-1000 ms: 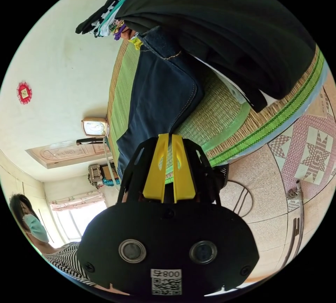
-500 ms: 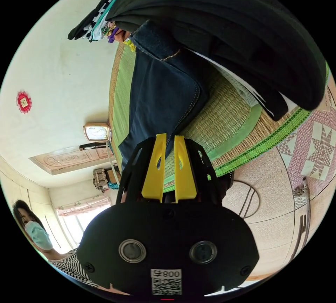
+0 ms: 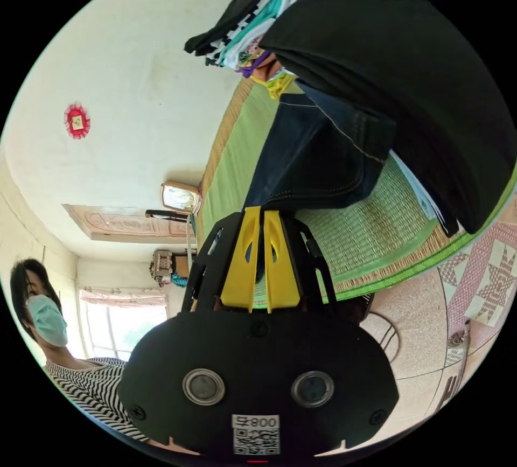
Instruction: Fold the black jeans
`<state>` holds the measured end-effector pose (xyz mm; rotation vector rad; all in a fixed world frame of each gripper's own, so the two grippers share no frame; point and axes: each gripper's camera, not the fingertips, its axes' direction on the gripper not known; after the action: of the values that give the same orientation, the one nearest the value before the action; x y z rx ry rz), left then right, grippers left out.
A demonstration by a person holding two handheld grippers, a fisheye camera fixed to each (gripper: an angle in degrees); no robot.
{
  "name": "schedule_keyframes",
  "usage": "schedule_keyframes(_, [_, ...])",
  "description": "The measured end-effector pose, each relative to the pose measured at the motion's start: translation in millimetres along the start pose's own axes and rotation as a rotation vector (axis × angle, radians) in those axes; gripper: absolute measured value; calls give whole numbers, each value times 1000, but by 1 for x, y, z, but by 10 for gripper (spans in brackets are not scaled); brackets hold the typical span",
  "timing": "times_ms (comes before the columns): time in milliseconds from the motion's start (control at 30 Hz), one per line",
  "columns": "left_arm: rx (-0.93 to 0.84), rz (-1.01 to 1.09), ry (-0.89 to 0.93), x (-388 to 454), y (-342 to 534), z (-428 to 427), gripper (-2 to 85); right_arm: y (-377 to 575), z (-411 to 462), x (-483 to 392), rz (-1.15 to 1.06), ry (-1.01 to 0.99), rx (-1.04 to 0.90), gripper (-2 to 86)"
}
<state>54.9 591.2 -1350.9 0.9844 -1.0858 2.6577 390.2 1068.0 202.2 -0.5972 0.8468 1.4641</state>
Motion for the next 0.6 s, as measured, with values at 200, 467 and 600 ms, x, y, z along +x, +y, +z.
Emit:
schedule_keyframes(200, [53, 135, 39, 44, -40, -14, 23, -28, -15, -88, -191, -29, 59, 6])
schedule_keyframes(467, [-5, 342, -65, 149, -186, 32, 40, -167, 32, -247, -467, 129, -16, 19])
schedule_keyframes(600, [-100, 342, -382, 181, -245, 94, 52, -251, 110, -330, -513, 474, -174, 26])
